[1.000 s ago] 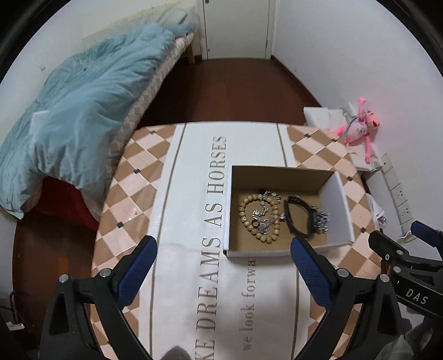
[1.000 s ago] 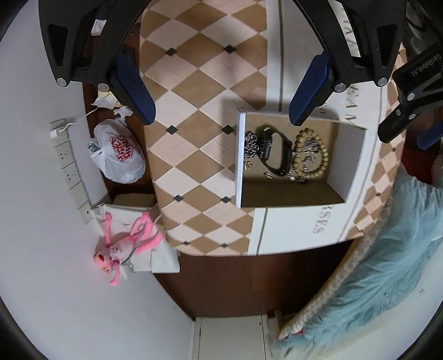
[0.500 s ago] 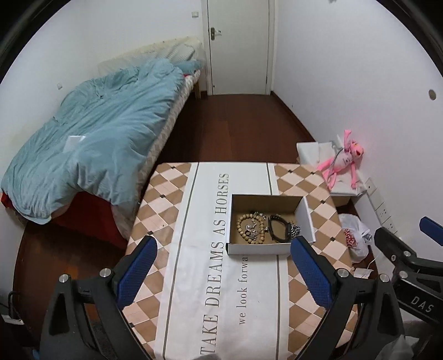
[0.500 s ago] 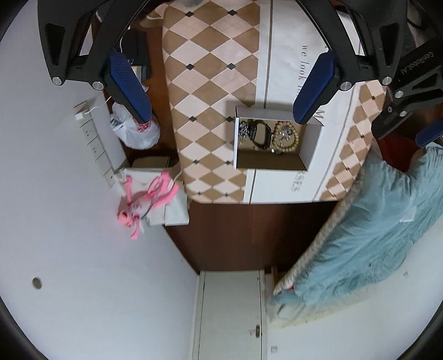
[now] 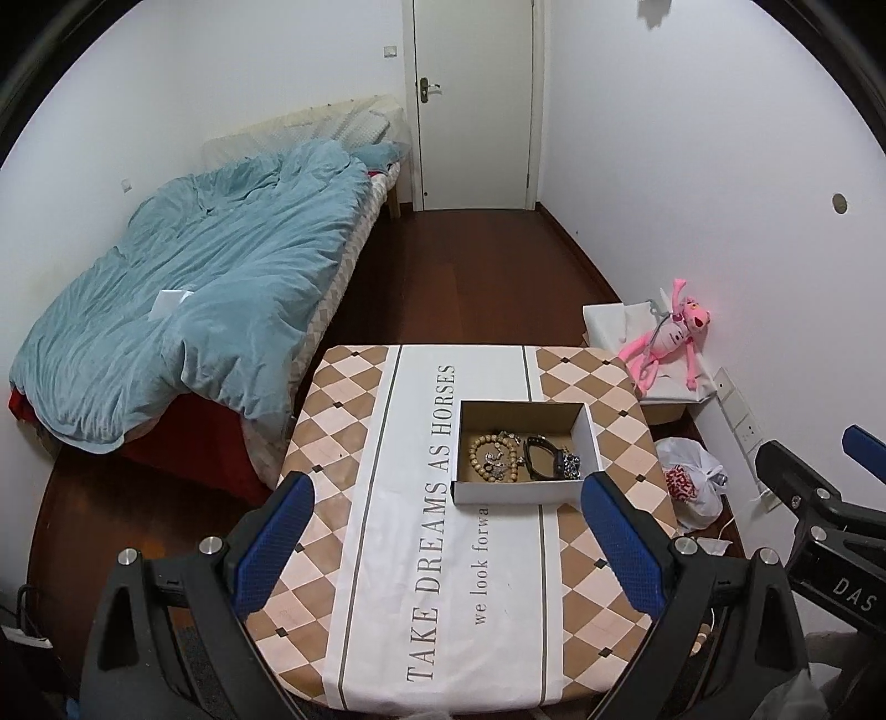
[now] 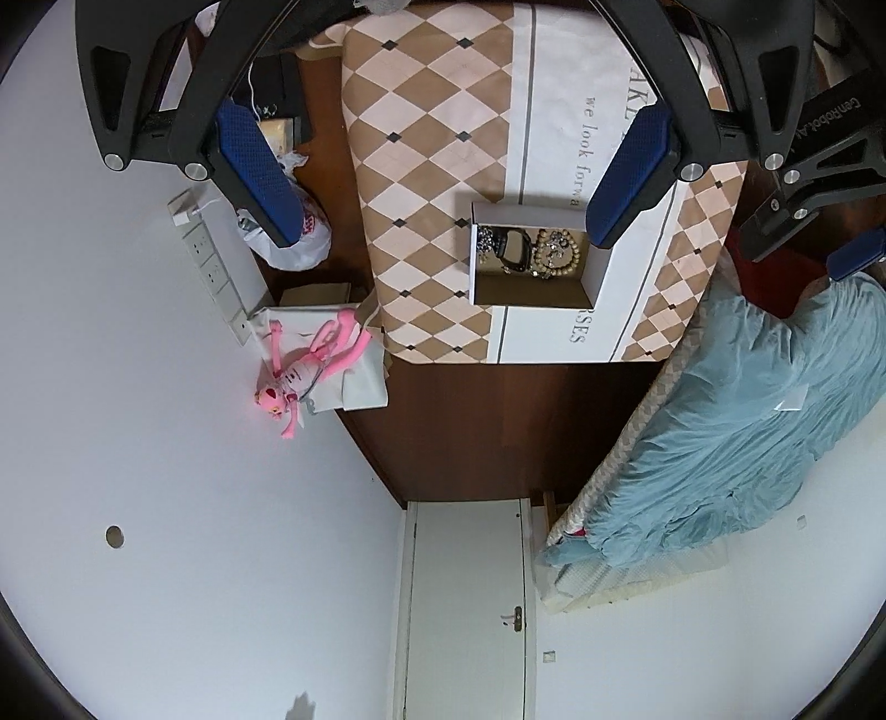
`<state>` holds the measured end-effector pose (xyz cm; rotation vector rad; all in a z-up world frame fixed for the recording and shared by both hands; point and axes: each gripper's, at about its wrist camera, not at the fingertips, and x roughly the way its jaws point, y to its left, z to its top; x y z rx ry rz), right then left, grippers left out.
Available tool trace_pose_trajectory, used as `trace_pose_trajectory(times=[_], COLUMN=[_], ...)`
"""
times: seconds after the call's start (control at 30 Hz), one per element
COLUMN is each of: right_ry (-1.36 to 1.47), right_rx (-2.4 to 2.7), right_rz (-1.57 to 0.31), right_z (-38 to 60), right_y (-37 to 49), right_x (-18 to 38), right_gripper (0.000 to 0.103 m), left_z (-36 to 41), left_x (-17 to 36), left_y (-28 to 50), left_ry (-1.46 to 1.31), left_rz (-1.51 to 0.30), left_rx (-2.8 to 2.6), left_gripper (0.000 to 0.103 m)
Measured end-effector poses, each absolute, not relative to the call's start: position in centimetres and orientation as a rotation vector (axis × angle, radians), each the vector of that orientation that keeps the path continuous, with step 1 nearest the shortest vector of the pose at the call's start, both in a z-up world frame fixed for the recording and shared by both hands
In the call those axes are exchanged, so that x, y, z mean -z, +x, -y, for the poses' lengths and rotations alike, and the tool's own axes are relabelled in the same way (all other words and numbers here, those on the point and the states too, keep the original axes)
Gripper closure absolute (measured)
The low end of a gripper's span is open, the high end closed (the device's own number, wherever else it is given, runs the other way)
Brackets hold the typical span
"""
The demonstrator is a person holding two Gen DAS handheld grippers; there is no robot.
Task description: Organize jewelry
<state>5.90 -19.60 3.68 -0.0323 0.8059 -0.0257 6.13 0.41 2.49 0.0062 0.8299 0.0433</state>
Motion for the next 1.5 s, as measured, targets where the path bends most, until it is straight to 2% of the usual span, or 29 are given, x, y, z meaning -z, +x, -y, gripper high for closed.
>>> trace_pose_trajectory(times=[0.73,1.5], right_ry=[-0.06,-0.051], right_rx=[0.037,0.017], right_rz=[-0.906,-0.937], right_z=[19.9,19.5], right_y=[13.4,13.3], right_x=[-2.2,-1.7], right_gripper=[0.0,0.0], left_z=[0.5,0.4], left_x=[-1.7,-1.6], left_y=[12.2,11.9], left_ry=[0.028,0.037], left_rz=[-0.921,-0.939], left_rx=[-0.059,-0.065], left_gripper=[0.004,0.004])
